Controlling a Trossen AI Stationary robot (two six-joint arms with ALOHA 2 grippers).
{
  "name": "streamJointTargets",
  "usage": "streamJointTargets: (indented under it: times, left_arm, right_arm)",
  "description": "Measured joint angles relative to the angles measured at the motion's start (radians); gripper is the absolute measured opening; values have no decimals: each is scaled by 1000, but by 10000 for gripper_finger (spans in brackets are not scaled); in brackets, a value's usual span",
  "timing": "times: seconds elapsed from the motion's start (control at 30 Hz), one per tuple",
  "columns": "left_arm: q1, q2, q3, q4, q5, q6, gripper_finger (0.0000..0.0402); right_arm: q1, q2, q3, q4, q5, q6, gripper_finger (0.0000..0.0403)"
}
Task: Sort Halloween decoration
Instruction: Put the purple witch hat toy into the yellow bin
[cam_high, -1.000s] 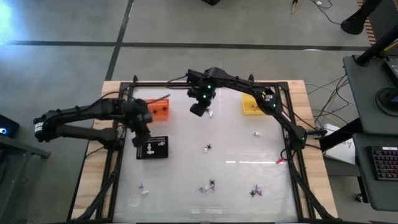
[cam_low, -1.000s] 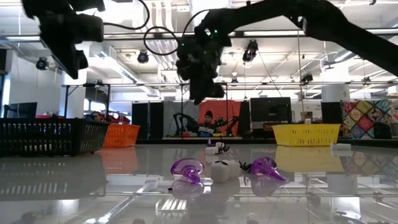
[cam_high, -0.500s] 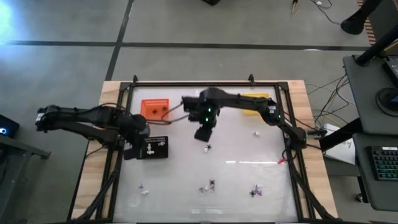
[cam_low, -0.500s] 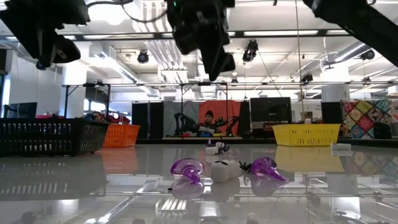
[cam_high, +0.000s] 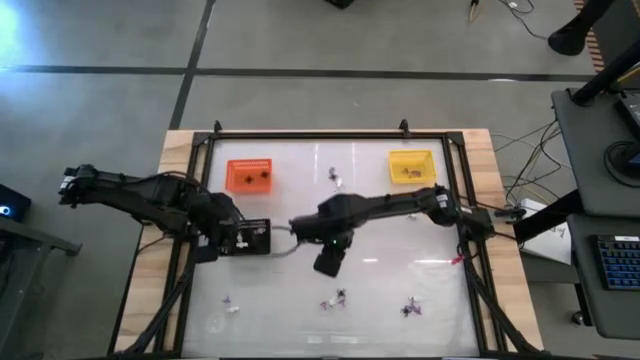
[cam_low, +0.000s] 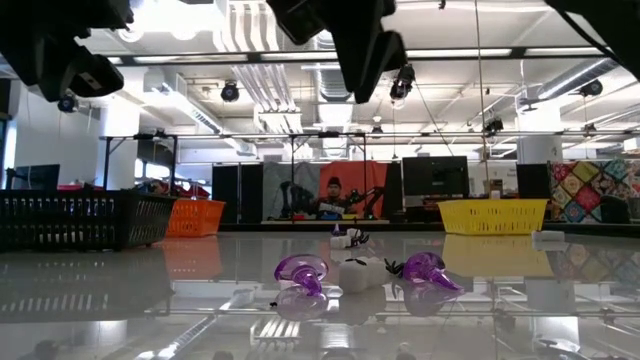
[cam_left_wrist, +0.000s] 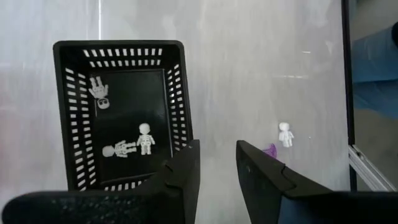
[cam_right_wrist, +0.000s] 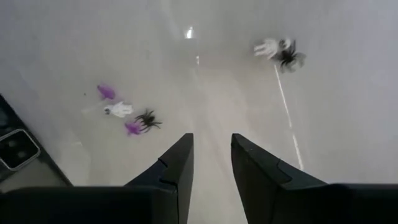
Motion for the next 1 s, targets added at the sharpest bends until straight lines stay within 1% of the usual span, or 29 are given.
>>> streamJointTargets:
  times: [0.13, 0.4, 0.63, 0.8, 1.0]
  left_arm:
    - [-1, 0, 0, 4, -1, 6, 86]
    - [-2, -2, 0, 2, -1, 15, 86]
    - [-2, -9, 0, -2, -1, 15, 86]
    - [-2, -15, 0, -6, 0, 13, 86]
    - [-2, -16, 0, -7, 0, 11, 86]
  right_arm:
    - [50, 0, -3, 4, 49, 108, 93]
    - [133, 1, -35, 36, 56, 305, 93]
    - [196, 2, -161, 188, -2, 380, 82]
    - [230, 2, -246, 258, -7, 421, 70]
    - [260, 2, -336, 347, -10, 460, 68]
